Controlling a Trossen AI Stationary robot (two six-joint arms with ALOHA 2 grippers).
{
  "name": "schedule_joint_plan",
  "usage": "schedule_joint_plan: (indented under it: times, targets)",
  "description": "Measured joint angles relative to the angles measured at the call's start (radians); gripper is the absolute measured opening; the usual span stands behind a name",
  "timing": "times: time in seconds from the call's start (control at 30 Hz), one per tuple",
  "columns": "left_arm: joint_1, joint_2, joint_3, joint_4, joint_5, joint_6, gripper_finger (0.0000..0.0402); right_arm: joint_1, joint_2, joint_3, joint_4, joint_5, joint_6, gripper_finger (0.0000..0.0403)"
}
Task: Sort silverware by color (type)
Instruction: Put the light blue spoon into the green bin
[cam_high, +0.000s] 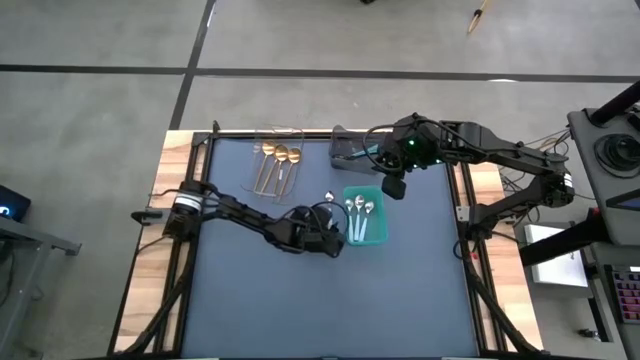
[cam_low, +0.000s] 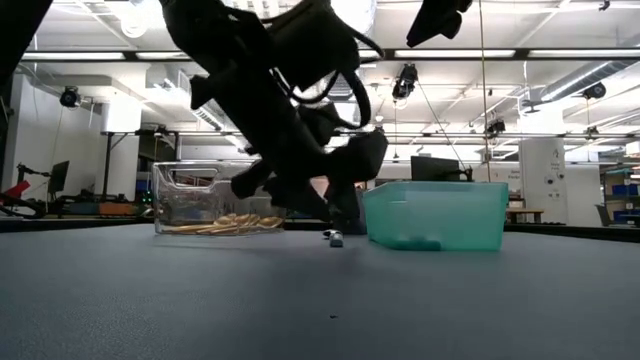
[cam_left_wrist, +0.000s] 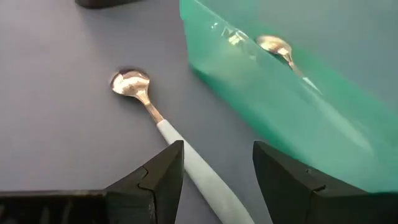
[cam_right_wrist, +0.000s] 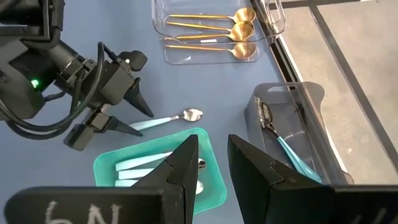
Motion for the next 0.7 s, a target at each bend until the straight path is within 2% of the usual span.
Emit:
schedule_joint_plan:
  times: [0.5, 0.7]
  targets:
    - [0.0, 0.066, 0.038, -0.15, 0.012, -0.133, 0.0174, 0.0, 0.0, 0.0, -0.021, -0.001, -0.032, 0.0077]
    - [0.001, 0.069, 0.041, -0.168, 0.024, -0.175, 0.0154, 0.0, 0.0, 0.0, -0.021, -0.001, -0.036, 0.0077]
